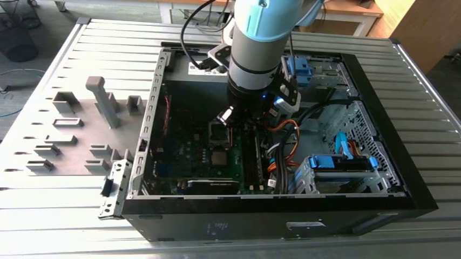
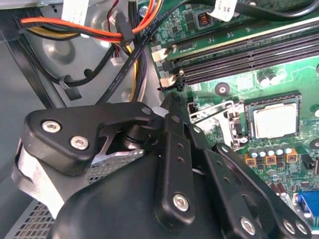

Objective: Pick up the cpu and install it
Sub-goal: 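Close the cpu cover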

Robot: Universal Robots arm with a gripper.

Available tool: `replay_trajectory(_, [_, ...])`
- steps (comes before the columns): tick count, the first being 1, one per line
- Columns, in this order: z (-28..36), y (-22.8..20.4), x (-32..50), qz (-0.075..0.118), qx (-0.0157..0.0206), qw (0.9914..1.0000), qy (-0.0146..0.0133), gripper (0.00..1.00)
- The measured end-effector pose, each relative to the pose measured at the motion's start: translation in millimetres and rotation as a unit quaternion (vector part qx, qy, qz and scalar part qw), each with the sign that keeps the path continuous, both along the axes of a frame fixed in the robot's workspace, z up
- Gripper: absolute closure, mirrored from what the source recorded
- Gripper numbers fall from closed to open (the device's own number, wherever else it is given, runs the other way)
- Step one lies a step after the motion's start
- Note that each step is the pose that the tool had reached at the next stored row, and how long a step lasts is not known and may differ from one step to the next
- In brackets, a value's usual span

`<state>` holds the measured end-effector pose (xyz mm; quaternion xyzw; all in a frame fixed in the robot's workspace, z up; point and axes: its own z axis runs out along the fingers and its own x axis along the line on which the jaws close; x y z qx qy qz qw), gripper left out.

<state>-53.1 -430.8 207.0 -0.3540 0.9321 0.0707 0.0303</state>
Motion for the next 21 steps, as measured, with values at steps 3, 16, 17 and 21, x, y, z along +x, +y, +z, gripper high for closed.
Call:
replay_trajectory(3, [-1.5,0.0,-1.2,0.000,-0.0001,1.00000,-0.0011,0.89])
replay_trajectory(16, [-4.1,0.1,-8.7,0.000,0.0020,0.99997,-0.0073,0.89])
replay_trajectory(17, [-4.2,0.0,-8.7,0.000,0.0024,0.99997,-0.0074,0.89])
replay_trajectory(21, [-4.1,0.0,-8.9,0.000,0.0046,0.99996,-0.0074,0.89])
